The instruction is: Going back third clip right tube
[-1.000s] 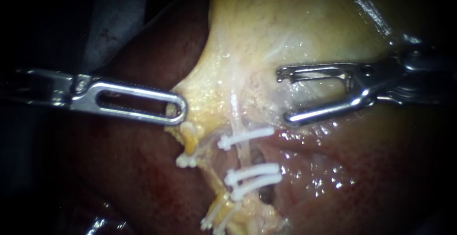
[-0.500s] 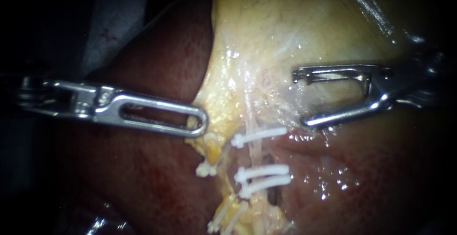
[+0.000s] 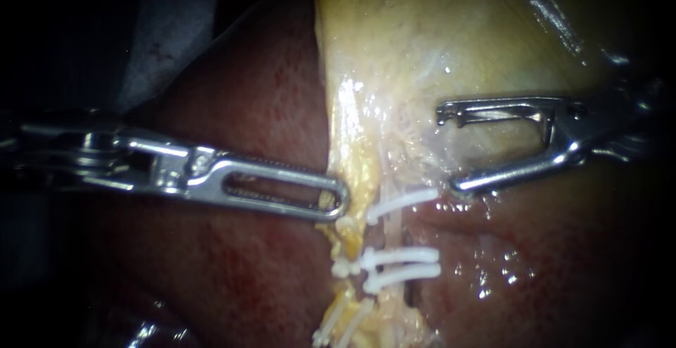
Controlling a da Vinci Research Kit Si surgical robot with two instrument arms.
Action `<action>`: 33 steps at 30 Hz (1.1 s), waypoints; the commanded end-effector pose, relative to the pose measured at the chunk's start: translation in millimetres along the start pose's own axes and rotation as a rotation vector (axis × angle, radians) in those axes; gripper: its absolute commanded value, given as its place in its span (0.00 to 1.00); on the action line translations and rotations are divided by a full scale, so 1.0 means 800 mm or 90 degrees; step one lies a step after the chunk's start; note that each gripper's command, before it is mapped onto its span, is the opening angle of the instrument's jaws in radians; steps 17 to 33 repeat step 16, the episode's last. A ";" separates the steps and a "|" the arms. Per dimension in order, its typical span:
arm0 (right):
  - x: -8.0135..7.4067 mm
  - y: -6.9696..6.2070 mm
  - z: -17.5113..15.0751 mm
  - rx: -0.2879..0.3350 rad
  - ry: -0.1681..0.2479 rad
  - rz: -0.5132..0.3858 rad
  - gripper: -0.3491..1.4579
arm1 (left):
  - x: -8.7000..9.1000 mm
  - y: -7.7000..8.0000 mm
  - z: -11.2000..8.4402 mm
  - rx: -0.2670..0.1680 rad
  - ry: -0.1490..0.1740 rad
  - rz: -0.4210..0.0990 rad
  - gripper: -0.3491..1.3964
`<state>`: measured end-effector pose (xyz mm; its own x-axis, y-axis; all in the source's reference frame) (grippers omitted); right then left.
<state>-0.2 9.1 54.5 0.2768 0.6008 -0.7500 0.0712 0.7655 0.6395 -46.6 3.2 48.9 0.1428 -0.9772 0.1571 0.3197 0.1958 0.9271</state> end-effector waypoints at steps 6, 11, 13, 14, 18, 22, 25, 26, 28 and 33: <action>0.0000 0.0001 0.0000 0.000 0.000 -0.001 0.52 | 0.0000 0.0000 0.0001 0.000 0.000 0.000 0.00; 0.0000 0.0000 -0.0001 0.001 0.000 -0.001 0.52 | 0.0000 0.0000 0.0001 0.000 0.000 0.000 0.00; 0.0000 0.0000 -0.0001 0.001 0.000 -0.001 0.52 | 0.0000 0.0000 0.0001 0.000 0.000 0.000 0.00; 0.0000 0.0000 -0.0001 0.001 0.000 -0.001 0.52 | 0.0000 0.0000 0.0001 0.000 0.000 0.000 0.00; 0.0000 0.0000 -0.0001 0.001 0.000 -0.001 0.52 | 0.0000 0.0001 0.0001 0.000 0.000 0.000 0.00; 0.0000 0.0000 -0.0001 0.001 0.000 -0.001 0.52 | 0.0000 0.0001 0.0001 0.000 0.000 0.000 0.00; 0.0000 0.0000 -0.0001 0.001 0.000 -0.001 0.52 | 0.0000 0.0001 0.0001 0.000 0.000 0.000 0.00; 0.0000 0.0000 -0.0001 0.001 0.000 -0.001 0.52 | 0.0000 0.0001 0.0001 0.000 0.000 0.000 0.00; 0.0000 0.0000 -0.0001 0.001 0.000 -0.001 0.52 | 0.0000 0.0001 0.0001 0.000 0.000 0.000 0.00; 0.0000 0.0000 -0.0001 0.001 0.000 -0.001 0.52 | 0.0000 0.0001 0.0001 0.000 0.000 0.000 0.00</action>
